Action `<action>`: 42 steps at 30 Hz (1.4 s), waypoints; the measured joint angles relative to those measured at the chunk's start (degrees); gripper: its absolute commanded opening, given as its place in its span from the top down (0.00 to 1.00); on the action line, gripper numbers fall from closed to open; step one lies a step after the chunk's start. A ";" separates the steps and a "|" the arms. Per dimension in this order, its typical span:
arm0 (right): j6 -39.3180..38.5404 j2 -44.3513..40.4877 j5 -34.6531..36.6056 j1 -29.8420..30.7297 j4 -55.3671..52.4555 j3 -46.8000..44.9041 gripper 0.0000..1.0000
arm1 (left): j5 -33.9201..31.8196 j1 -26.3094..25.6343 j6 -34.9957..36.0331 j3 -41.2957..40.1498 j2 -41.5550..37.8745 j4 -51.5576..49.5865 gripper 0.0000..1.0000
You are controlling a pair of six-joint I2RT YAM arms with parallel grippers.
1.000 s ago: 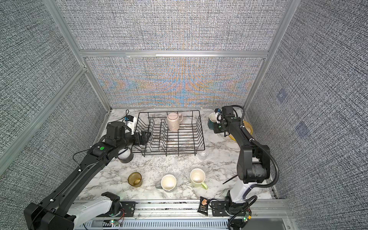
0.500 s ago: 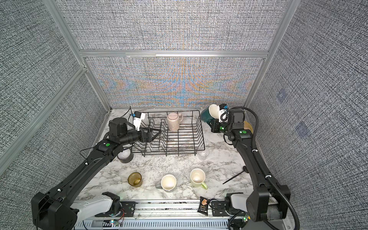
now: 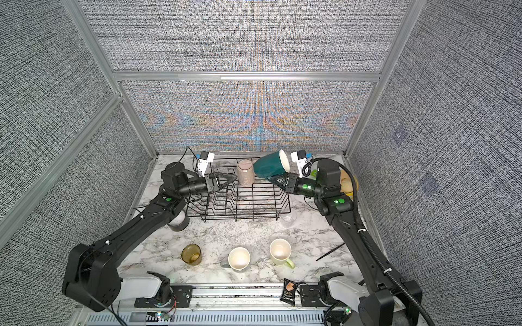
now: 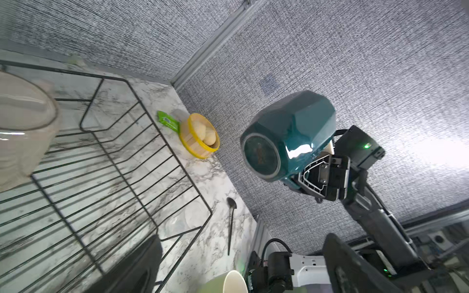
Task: Load cups into a dish rack
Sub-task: Place the cup on the dish rack.
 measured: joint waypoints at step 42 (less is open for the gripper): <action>37.24 16.13 -2.01 16.39 46.93 -6.34 1.00 | -3.48 -2.73 -21.79 -2.05 5.60 25.27 0.17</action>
